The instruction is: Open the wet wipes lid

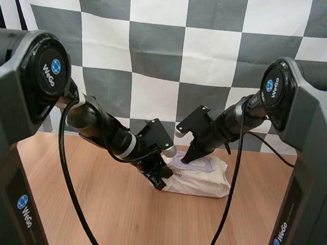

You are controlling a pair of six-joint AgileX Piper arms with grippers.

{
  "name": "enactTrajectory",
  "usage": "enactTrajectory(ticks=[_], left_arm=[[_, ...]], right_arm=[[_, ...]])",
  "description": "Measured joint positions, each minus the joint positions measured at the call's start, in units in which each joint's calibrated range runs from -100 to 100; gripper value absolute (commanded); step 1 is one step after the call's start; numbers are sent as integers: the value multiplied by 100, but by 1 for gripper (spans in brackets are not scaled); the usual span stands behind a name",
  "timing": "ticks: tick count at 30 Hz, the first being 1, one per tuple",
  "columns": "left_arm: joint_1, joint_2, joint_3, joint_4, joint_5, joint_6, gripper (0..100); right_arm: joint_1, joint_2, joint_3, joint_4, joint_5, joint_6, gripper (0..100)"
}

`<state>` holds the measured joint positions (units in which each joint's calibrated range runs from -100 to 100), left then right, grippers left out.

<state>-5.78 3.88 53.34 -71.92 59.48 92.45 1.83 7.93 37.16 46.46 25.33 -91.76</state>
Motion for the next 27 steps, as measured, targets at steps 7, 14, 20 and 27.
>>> enactTrajectory(ticks=[7, 14, 20, 27], left_arm=[[0, 0, 0, 97, 183, 0, 0], [0, 0, 0, 336, 834, 0, 28], [0, -30, 0, 473, 1179, 0, 99], [0, -286, 0, 477, 1530, 0, 100]], right_arm=[[-6, -620, 23, -142, 244, 367, 0], [-6, -1975, 23, -926, 745, 1236, 0], [-6, -3173, 23, -1957, 2202, 2138, 0], [-6, -4167, 23, -2514, 3257, 2762, 0]])
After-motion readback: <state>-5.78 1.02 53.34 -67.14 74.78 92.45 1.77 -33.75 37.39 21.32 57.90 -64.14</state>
